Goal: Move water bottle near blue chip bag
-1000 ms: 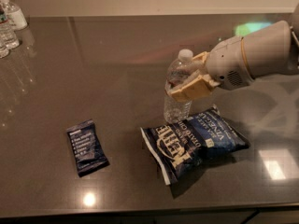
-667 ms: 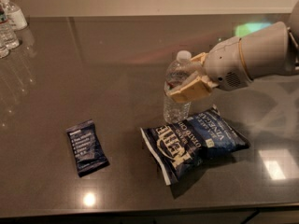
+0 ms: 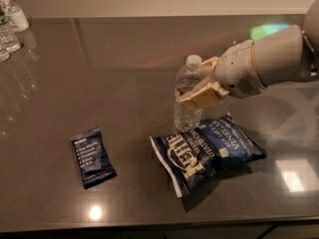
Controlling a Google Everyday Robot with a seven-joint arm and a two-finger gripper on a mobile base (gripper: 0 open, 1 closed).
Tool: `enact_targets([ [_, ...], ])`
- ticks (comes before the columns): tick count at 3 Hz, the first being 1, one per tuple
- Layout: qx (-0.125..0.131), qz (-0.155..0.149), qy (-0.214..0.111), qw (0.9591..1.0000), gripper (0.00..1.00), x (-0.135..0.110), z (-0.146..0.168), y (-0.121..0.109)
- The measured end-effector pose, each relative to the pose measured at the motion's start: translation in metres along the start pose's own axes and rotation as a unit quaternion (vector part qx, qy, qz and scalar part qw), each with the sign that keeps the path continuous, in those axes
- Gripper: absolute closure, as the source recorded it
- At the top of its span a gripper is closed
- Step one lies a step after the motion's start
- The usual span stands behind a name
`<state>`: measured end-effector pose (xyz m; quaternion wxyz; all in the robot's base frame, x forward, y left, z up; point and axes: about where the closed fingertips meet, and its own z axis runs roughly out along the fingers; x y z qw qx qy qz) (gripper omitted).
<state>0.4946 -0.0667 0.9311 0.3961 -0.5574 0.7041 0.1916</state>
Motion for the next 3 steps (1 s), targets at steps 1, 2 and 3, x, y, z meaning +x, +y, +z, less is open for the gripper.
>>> enact_targets([
  [1,-0.002,0.006,0.004,1.0,0.05,0.0018,0.0012,-0.0019],
  [2,-0.002,0.015,0.005,0.9999,0.0,0.0043,0.0002,-0.0045],
  [3,-0.002,0.015,0.005,0.9999,0.0,0.0042,0.0002,-0.0045],
])
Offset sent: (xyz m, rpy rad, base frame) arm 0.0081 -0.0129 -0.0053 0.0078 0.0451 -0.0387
